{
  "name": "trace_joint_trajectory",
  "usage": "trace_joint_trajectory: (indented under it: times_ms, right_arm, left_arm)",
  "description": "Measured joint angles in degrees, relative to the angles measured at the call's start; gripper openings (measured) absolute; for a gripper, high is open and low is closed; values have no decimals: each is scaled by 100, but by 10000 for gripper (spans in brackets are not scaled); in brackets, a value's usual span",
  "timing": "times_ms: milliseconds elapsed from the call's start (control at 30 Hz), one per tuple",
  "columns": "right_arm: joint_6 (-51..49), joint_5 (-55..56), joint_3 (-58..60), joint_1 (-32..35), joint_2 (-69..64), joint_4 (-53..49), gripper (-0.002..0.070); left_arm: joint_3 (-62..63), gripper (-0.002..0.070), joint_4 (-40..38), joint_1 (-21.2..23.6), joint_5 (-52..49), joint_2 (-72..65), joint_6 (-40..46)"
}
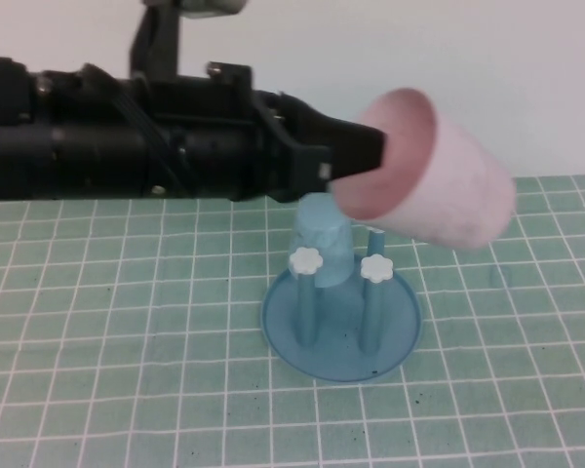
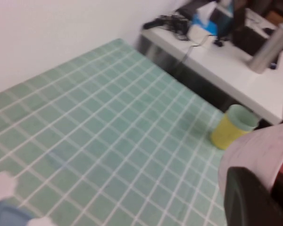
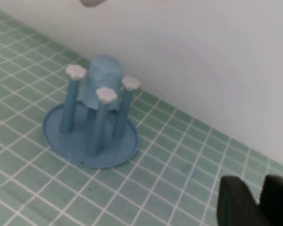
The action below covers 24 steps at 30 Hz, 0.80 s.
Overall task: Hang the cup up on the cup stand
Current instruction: Adjust the cup with two arms
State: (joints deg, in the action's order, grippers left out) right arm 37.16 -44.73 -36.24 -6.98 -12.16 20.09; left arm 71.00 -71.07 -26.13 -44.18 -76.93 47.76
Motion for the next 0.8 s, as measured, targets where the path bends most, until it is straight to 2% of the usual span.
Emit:
trace_joint_trajectory:
  times_ms: [200,400,467,667,800]
  right_arm:
    - [-89,-530,0,0,-105,293,165]
    - [78,-1065,0,0,-105,271,193]
    - [196,-1262,0,0,-105,272,237]
    - [305,-1775,0,0,-105,258,438]
    - [412,-2011,0,0,-105,250,474]
  left_arm:
    - [0,16,-31,-414,36,0,115]
    - [0,16,-23,-490,26,-13,-22]
    - [0,16,-23,-490,49,-66,-33]
    - [0,16,-273,-490,94,-426,-272]
    - [0,16,-348,-490,-124,-698,-259]
